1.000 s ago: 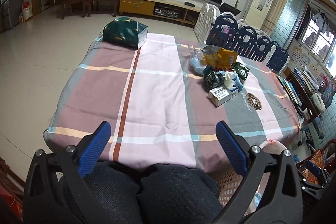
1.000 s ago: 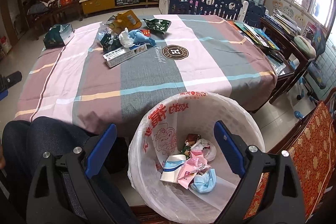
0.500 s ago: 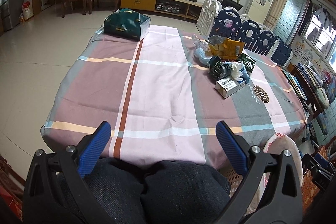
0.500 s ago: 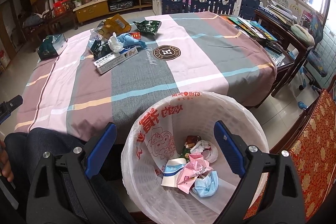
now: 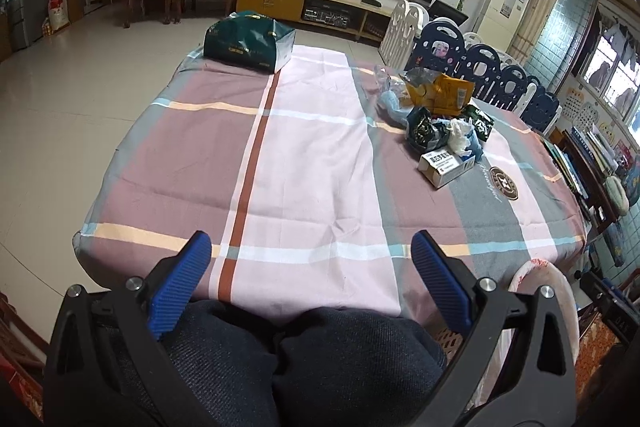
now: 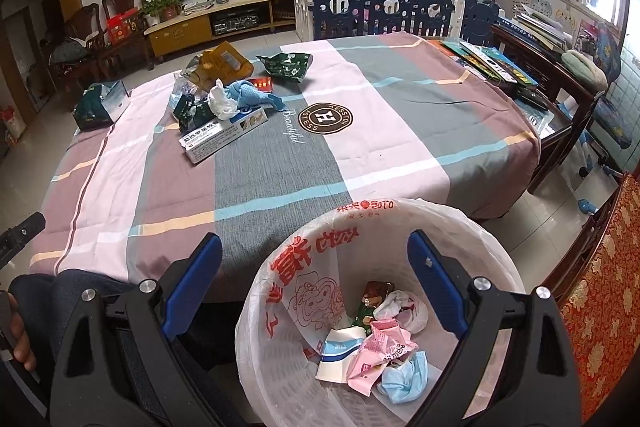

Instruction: Collect trash

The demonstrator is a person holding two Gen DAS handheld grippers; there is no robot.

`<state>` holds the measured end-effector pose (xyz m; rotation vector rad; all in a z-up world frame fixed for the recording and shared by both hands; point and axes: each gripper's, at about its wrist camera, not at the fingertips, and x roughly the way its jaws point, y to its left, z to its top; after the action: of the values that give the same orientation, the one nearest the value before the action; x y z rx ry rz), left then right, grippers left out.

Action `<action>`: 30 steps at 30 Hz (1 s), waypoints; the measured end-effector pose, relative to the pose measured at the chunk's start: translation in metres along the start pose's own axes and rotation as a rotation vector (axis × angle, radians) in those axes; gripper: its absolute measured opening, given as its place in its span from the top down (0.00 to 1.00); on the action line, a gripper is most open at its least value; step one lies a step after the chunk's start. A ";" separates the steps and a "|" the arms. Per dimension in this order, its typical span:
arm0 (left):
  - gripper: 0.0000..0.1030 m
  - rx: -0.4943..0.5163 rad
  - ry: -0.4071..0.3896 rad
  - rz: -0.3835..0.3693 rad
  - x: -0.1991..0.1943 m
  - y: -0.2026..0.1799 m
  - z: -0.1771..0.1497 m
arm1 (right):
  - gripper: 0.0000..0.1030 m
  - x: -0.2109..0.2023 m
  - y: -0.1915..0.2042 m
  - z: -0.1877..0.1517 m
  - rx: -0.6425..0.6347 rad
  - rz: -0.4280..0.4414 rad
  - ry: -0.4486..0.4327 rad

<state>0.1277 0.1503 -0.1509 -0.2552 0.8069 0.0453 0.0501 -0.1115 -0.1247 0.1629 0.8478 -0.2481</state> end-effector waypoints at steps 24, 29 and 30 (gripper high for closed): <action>0.05 0.533 0.350 -0.077 0.226 -0.231 0.075 | 0.11 0.048 -0.065 0.002 0.155 0.093 0.076; 0.42 0.530 0.395 -0.091 0.236 -0.216 0.073 | 0.11 0.054 -0.062 0.008 0.144 0.095 0.072; 0.47 0.511 0.395 -0.115 0.233 -0.211 0.073 | 0.11 0.056 -0.059 0.010 0.134 0.097 0.072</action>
<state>0.3697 -0.0497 -0.2264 0.1814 1.1625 -0.3254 0.0767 -0.1788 -0.1628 0.3393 0.8927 -0.2095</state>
